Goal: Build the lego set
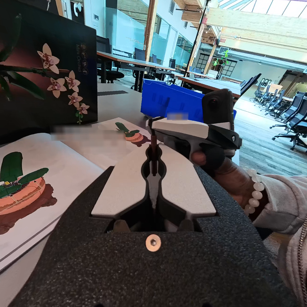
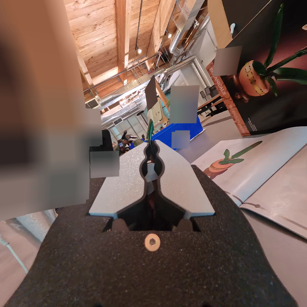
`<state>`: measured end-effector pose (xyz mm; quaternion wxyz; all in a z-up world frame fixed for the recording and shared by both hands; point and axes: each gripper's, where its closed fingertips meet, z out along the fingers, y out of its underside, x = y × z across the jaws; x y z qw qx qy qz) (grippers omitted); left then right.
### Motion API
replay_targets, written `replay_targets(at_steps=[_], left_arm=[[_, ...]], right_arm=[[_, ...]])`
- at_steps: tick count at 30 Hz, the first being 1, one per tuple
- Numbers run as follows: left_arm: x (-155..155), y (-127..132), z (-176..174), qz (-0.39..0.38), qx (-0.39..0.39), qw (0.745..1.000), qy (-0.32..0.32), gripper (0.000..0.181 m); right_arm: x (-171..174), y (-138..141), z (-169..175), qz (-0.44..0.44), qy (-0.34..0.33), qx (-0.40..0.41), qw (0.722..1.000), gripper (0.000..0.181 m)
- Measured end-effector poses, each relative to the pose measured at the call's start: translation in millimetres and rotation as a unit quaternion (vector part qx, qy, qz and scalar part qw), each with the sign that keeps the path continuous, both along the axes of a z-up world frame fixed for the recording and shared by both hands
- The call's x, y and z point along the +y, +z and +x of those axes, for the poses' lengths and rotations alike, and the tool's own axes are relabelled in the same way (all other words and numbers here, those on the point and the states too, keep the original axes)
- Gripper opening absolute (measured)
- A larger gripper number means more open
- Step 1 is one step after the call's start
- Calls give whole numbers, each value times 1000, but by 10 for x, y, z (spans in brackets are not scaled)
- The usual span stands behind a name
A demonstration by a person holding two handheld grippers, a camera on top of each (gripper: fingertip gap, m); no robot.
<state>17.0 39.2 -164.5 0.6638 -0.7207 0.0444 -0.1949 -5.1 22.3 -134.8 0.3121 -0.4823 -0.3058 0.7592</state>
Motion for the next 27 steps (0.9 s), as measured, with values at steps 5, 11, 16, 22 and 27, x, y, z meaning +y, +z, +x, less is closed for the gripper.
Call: replay_targets(at_steps=[5,11,16,22,27], left_arm=[[17,0,-3,-4,-22,1000,2,3],[48,-23,-21,-17,-47,999,7,3],[54,-33,-29,-20,-48,999,11,3],[52,-45,-19,-21,-36,999,16,3],[50,-48,-10,-22,-31,999,15,2]], right_arm=[[31,-10,-9,-4,-25,-3,1000,2],[71,-42,-33,-6,-49,-17,999,2],[72,-58,-40,-17,-49,-24,998,2],[69,-76,-13,-36,-49,-33,998,2],[57,-83,-5,-42,-50,-35,997,2]])
